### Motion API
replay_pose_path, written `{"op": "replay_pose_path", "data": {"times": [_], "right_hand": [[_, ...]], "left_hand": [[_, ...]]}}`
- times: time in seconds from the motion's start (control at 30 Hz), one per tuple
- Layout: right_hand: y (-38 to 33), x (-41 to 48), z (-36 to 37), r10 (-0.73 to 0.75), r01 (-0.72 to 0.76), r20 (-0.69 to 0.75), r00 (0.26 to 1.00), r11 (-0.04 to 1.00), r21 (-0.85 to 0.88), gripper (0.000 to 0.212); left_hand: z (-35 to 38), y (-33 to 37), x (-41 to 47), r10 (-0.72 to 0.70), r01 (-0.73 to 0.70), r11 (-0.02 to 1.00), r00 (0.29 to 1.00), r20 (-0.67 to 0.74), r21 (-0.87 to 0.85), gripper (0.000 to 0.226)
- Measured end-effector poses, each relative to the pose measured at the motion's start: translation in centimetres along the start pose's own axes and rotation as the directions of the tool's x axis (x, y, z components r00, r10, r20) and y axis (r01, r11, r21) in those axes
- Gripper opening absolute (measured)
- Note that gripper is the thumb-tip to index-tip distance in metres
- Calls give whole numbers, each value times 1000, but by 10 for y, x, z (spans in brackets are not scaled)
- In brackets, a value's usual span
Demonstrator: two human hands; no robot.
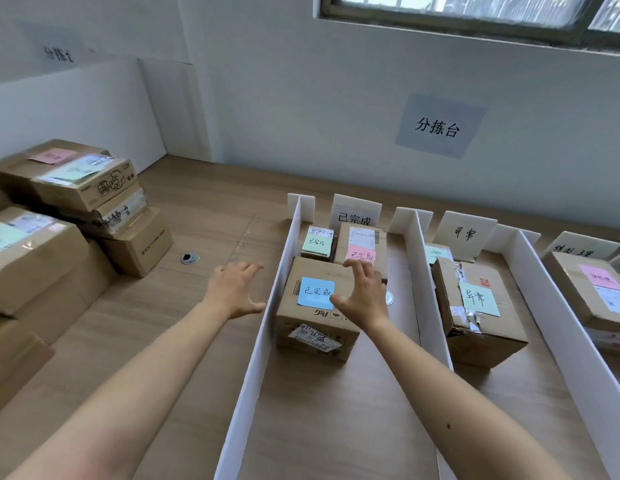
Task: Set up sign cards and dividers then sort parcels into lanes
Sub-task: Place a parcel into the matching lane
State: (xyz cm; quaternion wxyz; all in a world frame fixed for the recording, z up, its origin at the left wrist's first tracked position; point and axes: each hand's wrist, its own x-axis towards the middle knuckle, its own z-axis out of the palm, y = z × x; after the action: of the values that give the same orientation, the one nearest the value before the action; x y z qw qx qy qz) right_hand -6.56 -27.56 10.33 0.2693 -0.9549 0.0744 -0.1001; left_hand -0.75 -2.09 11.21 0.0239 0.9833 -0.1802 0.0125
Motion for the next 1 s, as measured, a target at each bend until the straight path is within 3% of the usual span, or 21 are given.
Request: {"op": "replay_pose_path", "data": {"times": [0.23, 0.63, 1.0], "right_hand": [[-58, 7, 9, -127, 129, 22, 992, 983, -132, 68], [-209, -14, 51, -332, 341, 114, 937, 937, -80, 69], [-384, -77, 113, -439, 437, 199, 876, 898, 54, 65]], "left_hand": [[-37, -64, -41, -195, 220, 961, 969, -152, 169, 86], [-79, -185, -149, -412, 452, 864, 888, -202, 223, 89], [-121, -311, -283, -581, 640, 746, 761, -288, 187, 90]]}}
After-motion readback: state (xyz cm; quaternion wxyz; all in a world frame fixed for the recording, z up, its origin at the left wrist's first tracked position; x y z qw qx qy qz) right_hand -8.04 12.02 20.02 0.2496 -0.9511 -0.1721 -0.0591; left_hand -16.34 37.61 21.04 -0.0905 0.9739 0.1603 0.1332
